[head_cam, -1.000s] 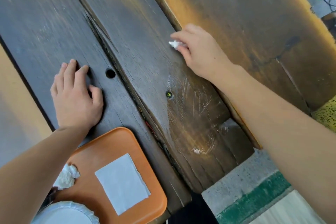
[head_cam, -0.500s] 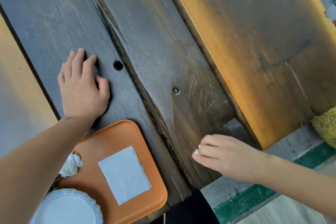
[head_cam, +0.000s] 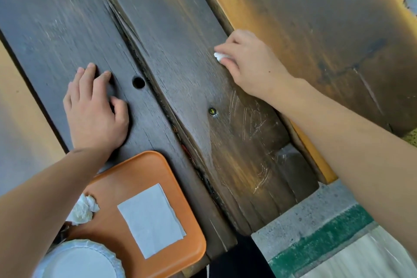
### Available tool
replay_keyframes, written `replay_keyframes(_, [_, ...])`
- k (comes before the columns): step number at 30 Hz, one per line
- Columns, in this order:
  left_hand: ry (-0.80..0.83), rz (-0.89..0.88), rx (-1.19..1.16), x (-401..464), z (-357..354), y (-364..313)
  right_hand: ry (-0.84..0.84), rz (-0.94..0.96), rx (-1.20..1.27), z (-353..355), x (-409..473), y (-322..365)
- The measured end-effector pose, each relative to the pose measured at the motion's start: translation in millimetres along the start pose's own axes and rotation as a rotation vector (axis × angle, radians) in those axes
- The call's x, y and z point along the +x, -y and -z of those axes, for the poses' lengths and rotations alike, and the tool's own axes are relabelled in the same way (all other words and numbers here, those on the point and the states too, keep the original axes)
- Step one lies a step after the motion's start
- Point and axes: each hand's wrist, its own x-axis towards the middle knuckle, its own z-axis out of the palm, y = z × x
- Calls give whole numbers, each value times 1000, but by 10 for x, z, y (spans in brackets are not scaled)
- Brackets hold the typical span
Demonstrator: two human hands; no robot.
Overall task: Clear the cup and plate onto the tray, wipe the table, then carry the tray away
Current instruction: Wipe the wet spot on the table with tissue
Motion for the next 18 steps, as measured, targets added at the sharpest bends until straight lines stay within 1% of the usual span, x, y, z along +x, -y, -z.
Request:
replay_keyframes(3, [2,10,-2,-3,2,2,16,97,-6,-30,-195,57])
replay_keyframes(4, [5,9,-4,-3,10,-5,47,129,2,-27,-361,93])
replay_keyframes(6, [7,9,-9,-2,27,-23,168,208,14,-45,-780,190])
replay_keyframes(9, [13,9,-10,-4,46,-49,384,418,-17,-69,-1472,339])
replay_keyframes(10, [15,7,-8,-2,49,-53,442,492,-51,-60,-1652,365])
replay_keyframes(12, [20,1,-2,4,48,-44,510,585,-107,-28,-1865,358])
replay_keyframes(18, [18,7,0,4,40,-40,544,610,-161,-6,-1790,410])
